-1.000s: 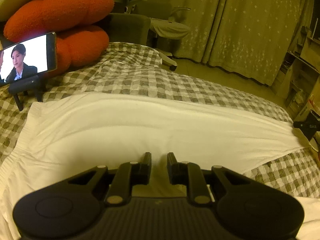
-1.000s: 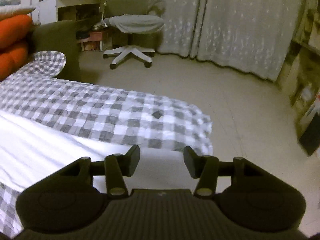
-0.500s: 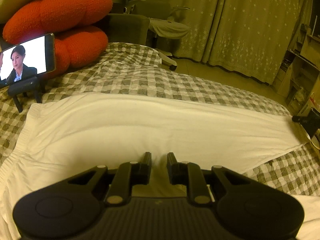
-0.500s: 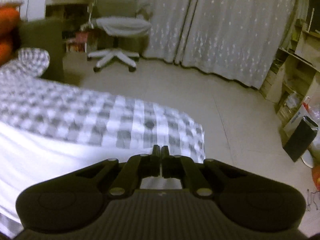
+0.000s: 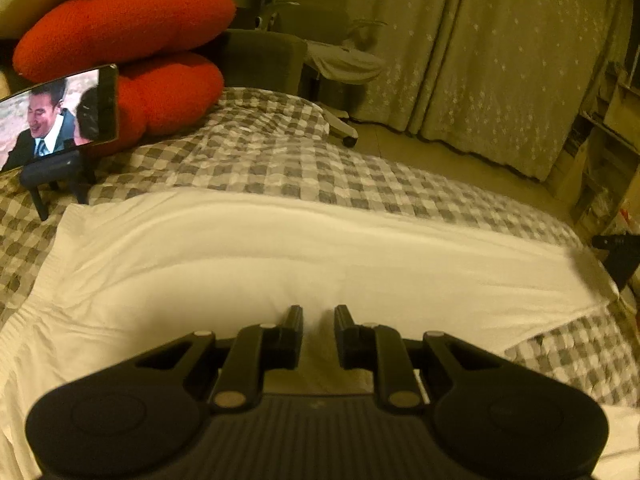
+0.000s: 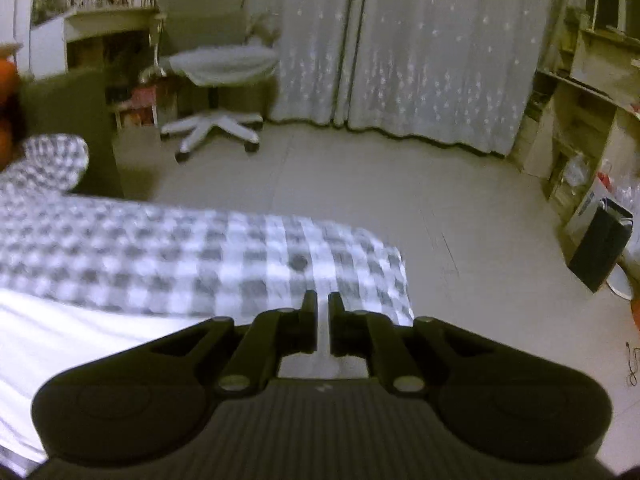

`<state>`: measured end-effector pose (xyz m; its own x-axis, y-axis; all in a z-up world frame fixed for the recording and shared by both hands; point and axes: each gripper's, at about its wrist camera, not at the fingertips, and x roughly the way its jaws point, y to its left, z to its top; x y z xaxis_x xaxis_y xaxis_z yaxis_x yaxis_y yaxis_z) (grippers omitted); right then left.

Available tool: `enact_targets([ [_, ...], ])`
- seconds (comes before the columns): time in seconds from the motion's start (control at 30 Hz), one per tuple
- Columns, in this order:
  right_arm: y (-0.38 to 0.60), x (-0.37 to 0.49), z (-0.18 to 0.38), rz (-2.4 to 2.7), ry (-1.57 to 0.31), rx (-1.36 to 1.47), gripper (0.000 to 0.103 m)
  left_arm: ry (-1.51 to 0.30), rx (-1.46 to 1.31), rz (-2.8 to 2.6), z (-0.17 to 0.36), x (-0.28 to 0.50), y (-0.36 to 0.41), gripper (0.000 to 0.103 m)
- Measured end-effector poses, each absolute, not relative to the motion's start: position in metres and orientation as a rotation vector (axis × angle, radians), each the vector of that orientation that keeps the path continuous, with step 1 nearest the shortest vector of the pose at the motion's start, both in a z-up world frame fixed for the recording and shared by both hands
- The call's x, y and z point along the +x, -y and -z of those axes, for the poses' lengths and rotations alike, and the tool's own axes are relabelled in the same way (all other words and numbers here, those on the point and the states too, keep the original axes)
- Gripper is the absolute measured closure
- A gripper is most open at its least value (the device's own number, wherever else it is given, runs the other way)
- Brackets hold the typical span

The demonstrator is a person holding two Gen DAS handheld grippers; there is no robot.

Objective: Fold clothes

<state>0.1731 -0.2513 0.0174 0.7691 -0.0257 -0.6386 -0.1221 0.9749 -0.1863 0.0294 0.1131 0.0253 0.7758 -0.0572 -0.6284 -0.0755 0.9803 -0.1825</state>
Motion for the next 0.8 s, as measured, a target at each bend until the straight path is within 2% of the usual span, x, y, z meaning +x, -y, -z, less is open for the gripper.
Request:
enact_targets([
  [0.03,0.25,0.172,-0.018,-0.057,-0.699,-0.22,0.09,-0.675,-0.211,-0.011,-0.027,0.028,-0.115,0.086],
  [0.3,0.241,0.166,-0.023,-0.089,-0.748,-0.195,0.09,-0.708,-0.266,-0.028,-0.022,0.031,-0.126,0.086],
  [0.4,0.253,0.169,-0.025,-0.023,-0.737,-0.139,0.086,-0.715,-0.302,-0.026,-0.021,0.03,-0.132,0.086],
  [0.63,0.263,0.168,-0.031,0.008,-0.717,-0.092,0.085,-0.716,-0.394,-0.077,-0.02,0.031,-0.155,0.086],
  [0.7,0.247,0.164,-0.036,-0.084,-0.702,-0.108,0.082,-0.717,-0.366,-0.074,-0.021,0.032,-0.149,0.086],
  [0.8,0.208,0.154,-0.043,-0.261,-0.665,-0.187,0.069,-0.711,-0.356,-0.056,-0.023,0.033,-0.144,0.085],
])
